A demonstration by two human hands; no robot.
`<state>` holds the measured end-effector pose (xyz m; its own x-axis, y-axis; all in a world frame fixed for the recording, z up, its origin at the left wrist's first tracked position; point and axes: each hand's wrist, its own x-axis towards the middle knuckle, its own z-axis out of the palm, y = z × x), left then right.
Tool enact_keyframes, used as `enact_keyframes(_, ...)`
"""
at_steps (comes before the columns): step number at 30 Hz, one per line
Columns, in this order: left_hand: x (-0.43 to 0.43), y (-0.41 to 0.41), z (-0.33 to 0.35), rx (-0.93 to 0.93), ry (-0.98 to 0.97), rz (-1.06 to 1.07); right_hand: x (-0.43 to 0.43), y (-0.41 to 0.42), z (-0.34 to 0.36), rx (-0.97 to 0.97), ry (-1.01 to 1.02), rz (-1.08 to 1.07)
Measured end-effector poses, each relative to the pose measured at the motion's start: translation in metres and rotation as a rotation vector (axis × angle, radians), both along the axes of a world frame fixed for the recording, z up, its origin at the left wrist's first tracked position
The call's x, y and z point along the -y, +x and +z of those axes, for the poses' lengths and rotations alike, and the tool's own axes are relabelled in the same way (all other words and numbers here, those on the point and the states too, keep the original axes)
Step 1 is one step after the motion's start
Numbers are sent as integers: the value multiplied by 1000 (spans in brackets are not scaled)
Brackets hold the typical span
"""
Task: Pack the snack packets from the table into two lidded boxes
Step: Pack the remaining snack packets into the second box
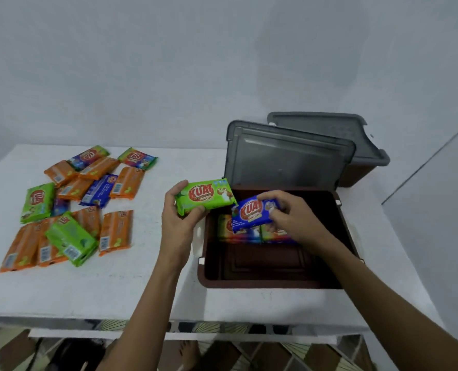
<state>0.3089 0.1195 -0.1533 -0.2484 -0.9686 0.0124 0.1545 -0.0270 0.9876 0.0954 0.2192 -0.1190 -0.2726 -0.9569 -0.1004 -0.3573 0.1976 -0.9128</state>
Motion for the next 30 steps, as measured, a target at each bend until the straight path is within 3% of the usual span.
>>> enact_keyframes(5,-1,-2,1,18,5,-13,21,6,-30,193,162,80)
enact_keyframes(11,-3,-1,5,80,-42,-53,27,2,-44,-380,268,145)
enact_keyframes(15,-4,-1,10,132,-76,-83,24,5,-42,-579,271,219)
enact_keyframes(17,-4,0,14,134,-91,-102,21,5,-34,-645,169,160)
enact_keyframes(19,-6,-2,18,120,-83,-139,15,4,-22,-461,-16,14)
enact_keyframes(22,-16,-15,25,121,-96,-250,3,4,3,381,-63,-21)
enact_keyframes(23,-20,-20,27,149,-144,-299,0,3,7,530,-48,7)
enact_keyframes(27,-21,-36,22,520,-433,-449,-20,-14,8,539,-79,-108)
enact_keyframes(30,-15,-31,12,844,-647,-308,-38,-35,7,381,-48,-241)
